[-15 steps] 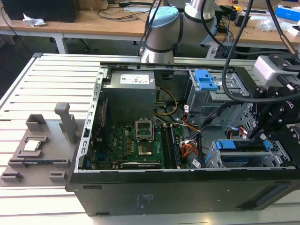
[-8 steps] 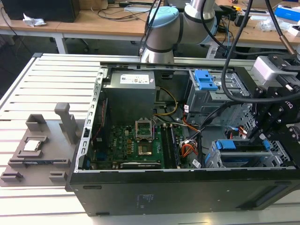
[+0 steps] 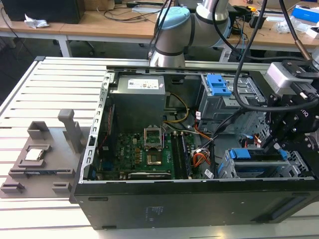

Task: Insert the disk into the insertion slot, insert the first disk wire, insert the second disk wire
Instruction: 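Insert the first disk wire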

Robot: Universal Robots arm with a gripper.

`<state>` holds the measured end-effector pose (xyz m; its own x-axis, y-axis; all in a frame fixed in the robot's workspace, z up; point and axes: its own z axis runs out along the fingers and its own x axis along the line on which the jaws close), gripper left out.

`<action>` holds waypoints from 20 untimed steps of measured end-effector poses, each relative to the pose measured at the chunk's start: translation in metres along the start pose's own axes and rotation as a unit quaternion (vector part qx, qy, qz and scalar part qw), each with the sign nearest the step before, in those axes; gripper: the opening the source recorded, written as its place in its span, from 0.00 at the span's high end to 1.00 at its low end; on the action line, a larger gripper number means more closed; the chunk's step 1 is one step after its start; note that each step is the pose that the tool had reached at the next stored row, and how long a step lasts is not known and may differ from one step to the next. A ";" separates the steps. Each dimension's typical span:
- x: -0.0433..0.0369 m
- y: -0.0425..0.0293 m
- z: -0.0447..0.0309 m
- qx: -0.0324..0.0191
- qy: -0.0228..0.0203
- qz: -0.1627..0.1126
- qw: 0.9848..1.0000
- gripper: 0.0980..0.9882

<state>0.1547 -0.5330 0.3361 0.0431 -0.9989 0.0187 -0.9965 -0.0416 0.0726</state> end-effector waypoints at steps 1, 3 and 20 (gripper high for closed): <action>0.0000 0.0003 0.0005 0.000 0.000 0.000 1.000 0.93; -0.0001 0.0005 0.0015 0.000 0.000 0.000 1.000 0.93; 0.0002 0.0027 -0.0270 0.000 0.000 0.000 1.000 0.85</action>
<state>0.1540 -0.5327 0.3632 0.0431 -0.9989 0.0182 -0.9965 -0.0417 0.0723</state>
